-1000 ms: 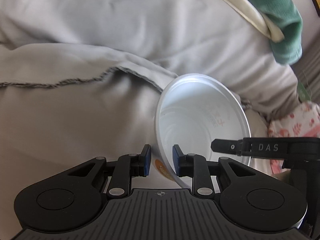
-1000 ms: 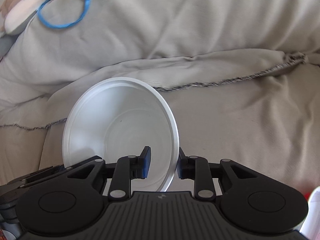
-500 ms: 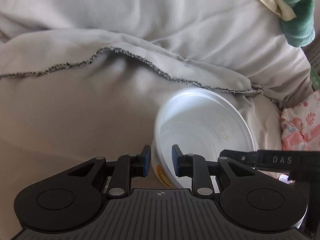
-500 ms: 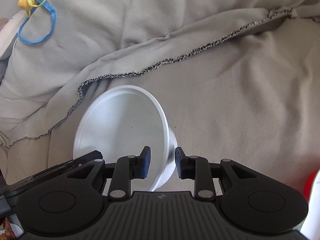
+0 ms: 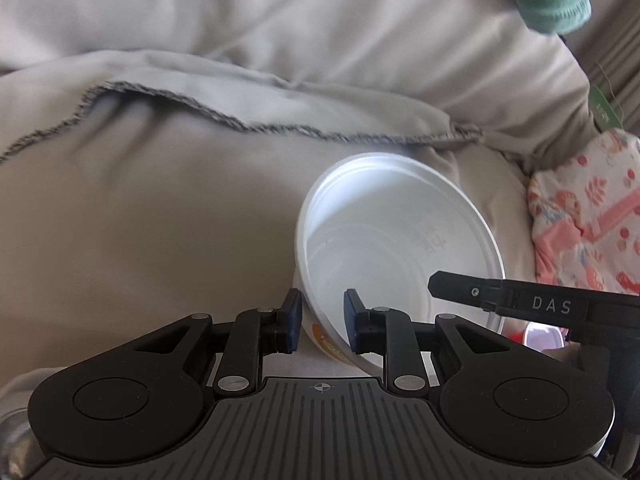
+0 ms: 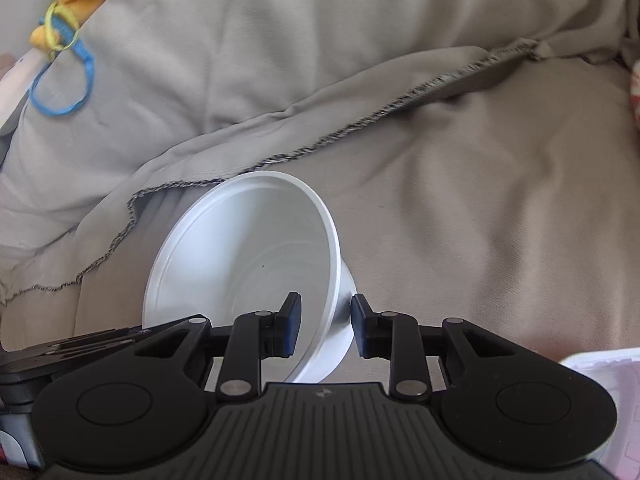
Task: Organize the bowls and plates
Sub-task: 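Lift the white bowl with both grippers and carry it toward the stacked bowls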
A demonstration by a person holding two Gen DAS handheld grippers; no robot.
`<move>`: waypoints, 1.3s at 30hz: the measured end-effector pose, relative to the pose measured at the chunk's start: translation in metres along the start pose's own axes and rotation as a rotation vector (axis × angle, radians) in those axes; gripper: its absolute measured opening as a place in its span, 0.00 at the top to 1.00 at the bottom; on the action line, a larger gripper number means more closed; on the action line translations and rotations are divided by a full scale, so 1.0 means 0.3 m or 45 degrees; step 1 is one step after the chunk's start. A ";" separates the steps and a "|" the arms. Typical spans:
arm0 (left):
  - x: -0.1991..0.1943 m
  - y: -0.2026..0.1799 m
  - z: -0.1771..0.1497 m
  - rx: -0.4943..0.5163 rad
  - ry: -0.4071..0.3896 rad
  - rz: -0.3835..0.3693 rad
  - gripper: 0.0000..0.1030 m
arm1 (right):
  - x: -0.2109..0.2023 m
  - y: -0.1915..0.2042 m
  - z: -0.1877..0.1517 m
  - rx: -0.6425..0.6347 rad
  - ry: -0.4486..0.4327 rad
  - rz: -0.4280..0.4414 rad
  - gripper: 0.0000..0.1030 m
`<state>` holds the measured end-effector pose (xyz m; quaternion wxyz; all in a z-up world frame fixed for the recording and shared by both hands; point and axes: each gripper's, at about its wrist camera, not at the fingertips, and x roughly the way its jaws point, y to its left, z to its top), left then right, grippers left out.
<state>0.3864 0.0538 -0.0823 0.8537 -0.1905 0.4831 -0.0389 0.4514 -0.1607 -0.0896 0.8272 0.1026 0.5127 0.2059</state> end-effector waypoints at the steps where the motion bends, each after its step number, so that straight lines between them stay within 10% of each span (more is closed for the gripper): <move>1: 0.011 -0.010 -0.002 0.013 0.002 0.011 0.75 | 0.003 -0.019 -0.004 0.014 0.004 -0.001 0.73; 28: 0.119 -0.007 -0.001 0.052 0.089 0.064 0.75 | 0.135 -0.138 -0.014 0.044 -0.005 0.258 0.73; 39: 0.008 -0.065 0.011 0.082 -0.009 0.102 0.79 | 0.037 -0.110 -0.028 -0.015 -0.113 0.182 0.77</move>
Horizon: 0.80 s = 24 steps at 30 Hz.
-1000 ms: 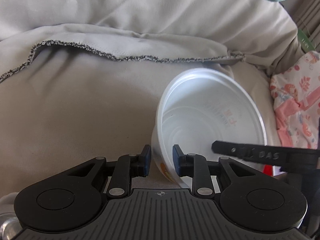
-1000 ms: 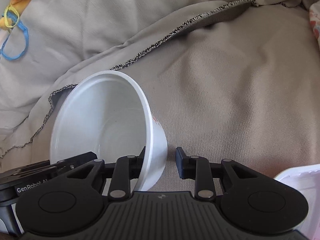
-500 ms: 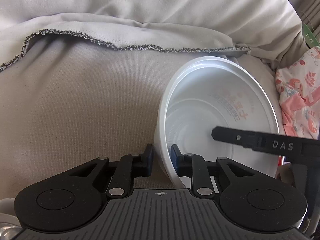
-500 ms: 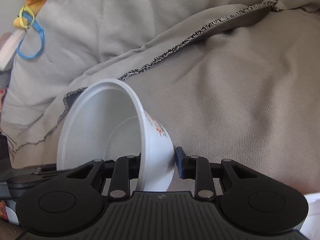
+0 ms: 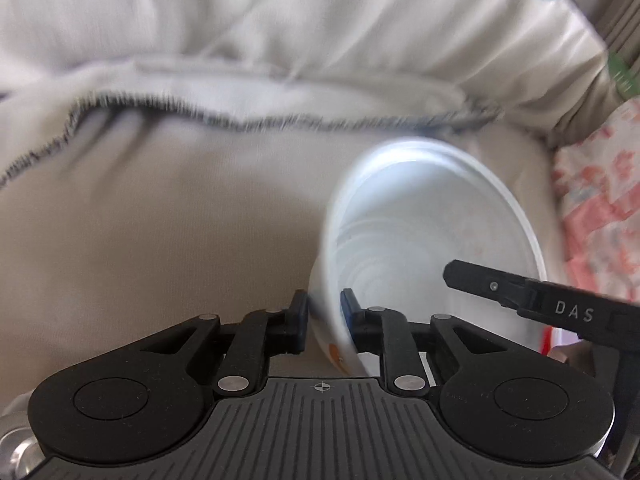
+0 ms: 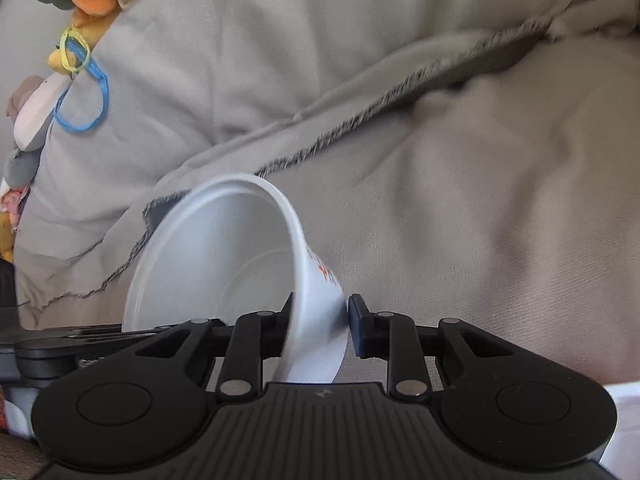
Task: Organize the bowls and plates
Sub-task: 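Lift the white bowl with both grippers and carry it toward the stacked bowls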
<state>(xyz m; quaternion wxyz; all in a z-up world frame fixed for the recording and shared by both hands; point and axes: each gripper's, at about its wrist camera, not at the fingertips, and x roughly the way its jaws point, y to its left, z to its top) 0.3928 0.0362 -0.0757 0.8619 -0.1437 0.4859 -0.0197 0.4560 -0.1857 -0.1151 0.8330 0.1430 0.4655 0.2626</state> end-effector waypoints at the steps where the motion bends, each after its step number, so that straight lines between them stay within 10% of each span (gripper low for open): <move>1: -0.049 -0.010 0.002 0.011 -0.038 -0.020 0.78 | -0.044 0.015 0.000 -0.011 -0.041 0.004 0.77; 11: -0.466 -0.077 -0.103 0.037 -0.121 -0.115 0.75 | -0.465 0.278 -0.096 -0.172 -0.274 -0.001 0.77; 24: -0.350 -0.012 -0.303 -0.059 0.113 -0.177 0.70 | -0.431 0.258 -0.332 -0.175 -0.103 -0.239 0.76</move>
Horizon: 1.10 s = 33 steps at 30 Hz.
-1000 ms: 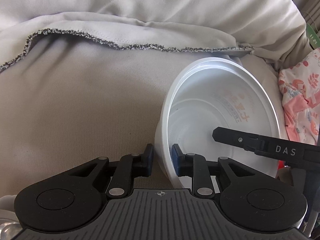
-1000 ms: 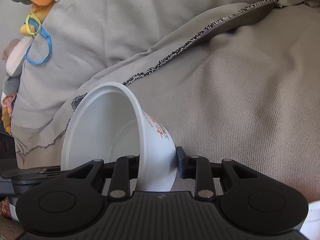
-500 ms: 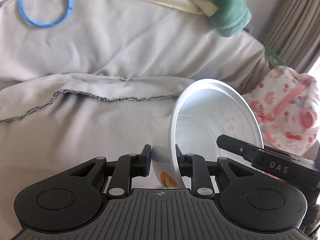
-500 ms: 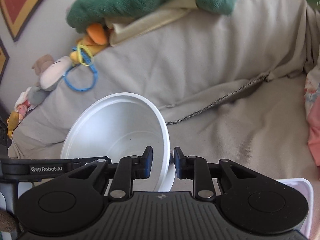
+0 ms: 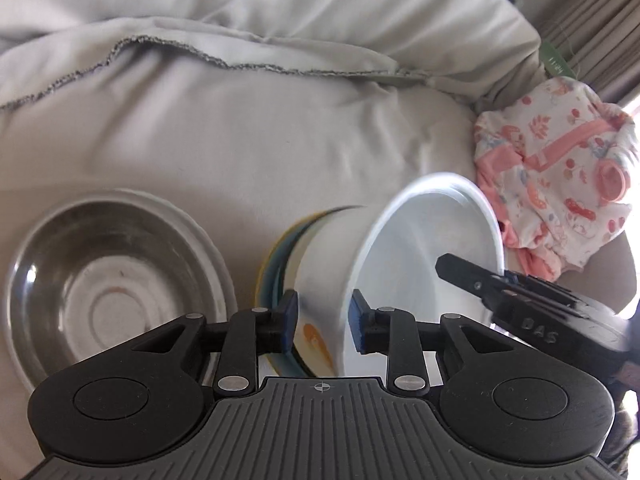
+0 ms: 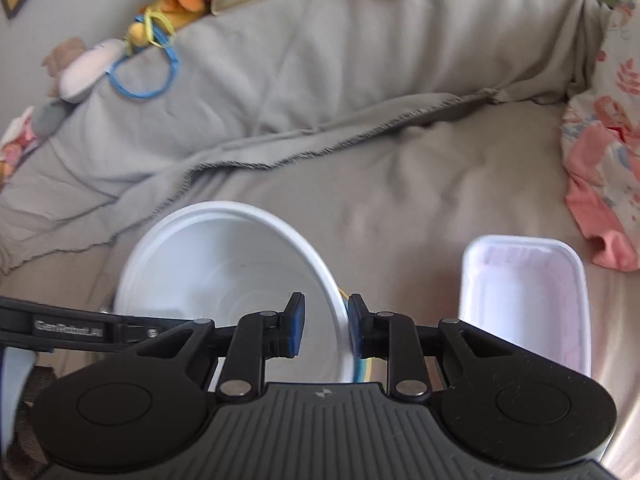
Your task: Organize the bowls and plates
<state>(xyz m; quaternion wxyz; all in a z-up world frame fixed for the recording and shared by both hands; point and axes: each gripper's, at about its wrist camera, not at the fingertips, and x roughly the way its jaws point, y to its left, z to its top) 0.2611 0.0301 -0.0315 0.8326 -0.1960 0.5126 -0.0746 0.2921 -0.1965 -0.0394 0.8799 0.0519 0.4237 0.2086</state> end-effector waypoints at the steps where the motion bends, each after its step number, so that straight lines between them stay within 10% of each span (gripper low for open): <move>1: -0.014 0.004 -0.002 0.001 -0.019 -0.007 0.70 | -0.008 0.006 -0.010 -0.017 -0.014 -0.027 0.76; 9: -0.227 0.132 -0.048 -0.058 -0.263 -0.089 0.70 | -0.125 0.110 -0.004 -0.076 -0.109 -0.100 0.61; 17: -0.329 0.455 -0.163 -0.185 -0.463 0.298 0.70 | -0.100 0.375 0.037 -0.132 -0.121 0.025 0.37; 33: -0.189 0.816 -0.327 -0.499 -0.392 -0.193 0.63 | 0.529 0.821 0.099 -0.594 0.520 -0.259 0.36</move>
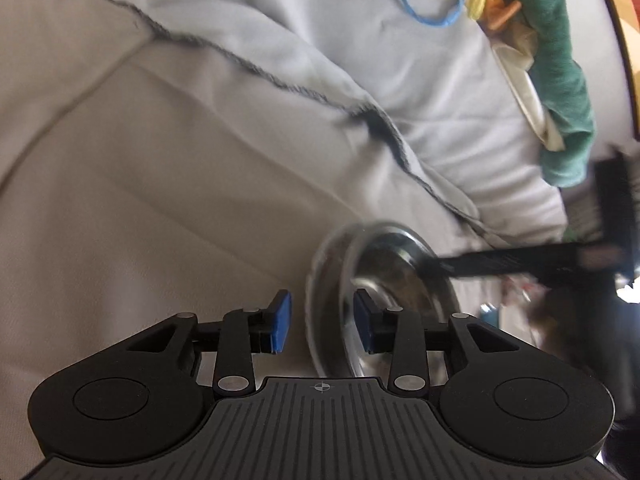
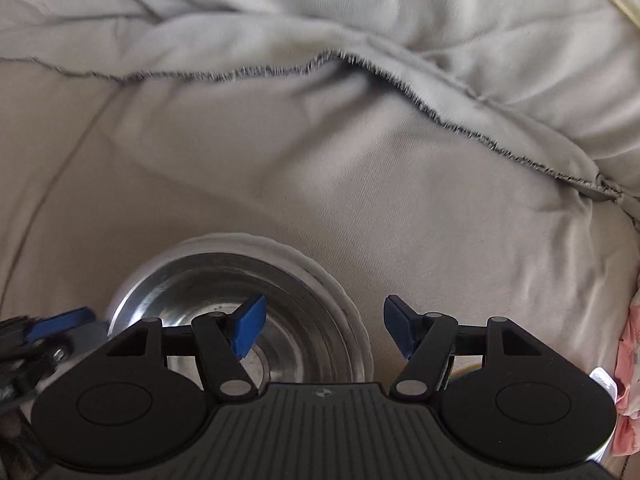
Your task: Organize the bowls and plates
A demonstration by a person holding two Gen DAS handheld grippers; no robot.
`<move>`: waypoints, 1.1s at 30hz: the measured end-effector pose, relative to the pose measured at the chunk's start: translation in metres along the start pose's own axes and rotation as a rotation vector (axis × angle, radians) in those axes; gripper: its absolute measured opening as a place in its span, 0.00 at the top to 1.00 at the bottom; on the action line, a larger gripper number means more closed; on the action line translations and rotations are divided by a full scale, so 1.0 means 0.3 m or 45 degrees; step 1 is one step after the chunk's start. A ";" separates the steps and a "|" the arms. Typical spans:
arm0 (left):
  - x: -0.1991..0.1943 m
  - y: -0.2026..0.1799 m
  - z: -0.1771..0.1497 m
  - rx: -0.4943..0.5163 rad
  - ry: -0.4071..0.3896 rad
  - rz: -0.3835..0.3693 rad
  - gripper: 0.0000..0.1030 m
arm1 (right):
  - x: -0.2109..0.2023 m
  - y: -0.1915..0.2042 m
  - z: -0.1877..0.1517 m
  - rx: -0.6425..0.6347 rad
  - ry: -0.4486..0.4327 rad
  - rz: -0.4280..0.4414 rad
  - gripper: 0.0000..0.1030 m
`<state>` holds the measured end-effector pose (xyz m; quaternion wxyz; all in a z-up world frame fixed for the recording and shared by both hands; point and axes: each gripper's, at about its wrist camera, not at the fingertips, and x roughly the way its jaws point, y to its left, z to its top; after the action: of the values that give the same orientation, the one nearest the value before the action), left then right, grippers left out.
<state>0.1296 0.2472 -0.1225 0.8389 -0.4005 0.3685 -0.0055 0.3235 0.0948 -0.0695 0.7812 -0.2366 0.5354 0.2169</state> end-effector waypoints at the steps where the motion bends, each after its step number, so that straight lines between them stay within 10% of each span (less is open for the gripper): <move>1: 0.008 -0.004 -0.009 0.009 0.027 -0.011 0.63 | 0.028 0.000 0.009 0.007 0.026 -0.005 0.36; 11: 0.071 -0.017 -0.048 0.052 0.138 -0.017 0.63 | 0.149 -0.010 0.017 0.113 0.184 0.053 0.29; 24: 0.072 0.047 -0.019 -0.049 -0.036 -0.054 0.64 | 0.141 -0.018 -0.008 0.156 0.136 0.116 0.27; 29: 0.015 0.022 -0.019 0.017 -0.173 -0.024 0.65 | 0.055 0.014 -0.048 0.111 -0.013 0.028 0.29; 33: -0.115 -0.051 -0.015 0.099 -0.393 0.005 0.66 | -0.182 0.009 -0.148 0.059 -0.384 0.000 0.29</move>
<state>0.1059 0.2444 -0.0928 0.9005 -0.3631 0.2353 0.0435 0.2710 0.0655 -0.0325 0.8580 -0.1834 0.4168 0.2376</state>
